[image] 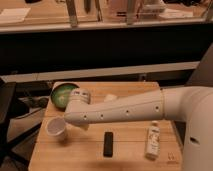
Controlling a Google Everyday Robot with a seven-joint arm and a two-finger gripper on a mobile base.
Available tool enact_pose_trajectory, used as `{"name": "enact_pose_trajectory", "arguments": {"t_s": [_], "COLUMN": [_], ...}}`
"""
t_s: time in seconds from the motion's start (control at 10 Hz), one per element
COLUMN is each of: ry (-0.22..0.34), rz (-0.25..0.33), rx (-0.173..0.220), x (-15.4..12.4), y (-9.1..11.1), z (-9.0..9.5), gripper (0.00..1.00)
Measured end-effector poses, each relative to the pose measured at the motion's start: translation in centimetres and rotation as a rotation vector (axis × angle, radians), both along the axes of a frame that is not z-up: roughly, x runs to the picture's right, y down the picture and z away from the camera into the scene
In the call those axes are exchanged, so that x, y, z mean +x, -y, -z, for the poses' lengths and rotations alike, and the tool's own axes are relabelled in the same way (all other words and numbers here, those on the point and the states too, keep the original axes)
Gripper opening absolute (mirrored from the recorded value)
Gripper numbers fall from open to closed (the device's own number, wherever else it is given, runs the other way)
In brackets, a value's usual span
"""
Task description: Place the ceramic cup in the ceramic bowl
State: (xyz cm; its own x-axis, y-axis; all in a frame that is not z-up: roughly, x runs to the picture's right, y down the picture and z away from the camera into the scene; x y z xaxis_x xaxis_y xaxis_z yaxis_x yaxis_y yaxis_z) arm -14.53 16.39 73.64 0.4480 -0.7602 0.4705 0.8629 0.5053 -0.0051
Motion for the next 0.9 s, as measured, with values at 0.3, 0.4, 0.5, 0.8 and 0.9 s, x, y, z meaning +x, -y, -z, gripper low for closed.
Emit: {"name": "enact_pose_trajectory", "arguments": {"t_s": [0.3,0.4,0.5,0.8,0.9], "ry": [0.027,0.039,0.051,0.083,0.092], "rz": [0.024,0.035,0.047,0.075,0.083], "rx": [-0.001,-0.002,-0.002,-0.007,-0.007], "x": [-0.5,-0.6,-0.8,-1.3,-1.4], "y": [-0.1,-0.1,-0.1,-0.4,-0.4], "z": [-0.1,-0.1,-0.1,-0.1,-0.1], "gripper": [0.80,0.80,0.80,0.80,0.80]}}
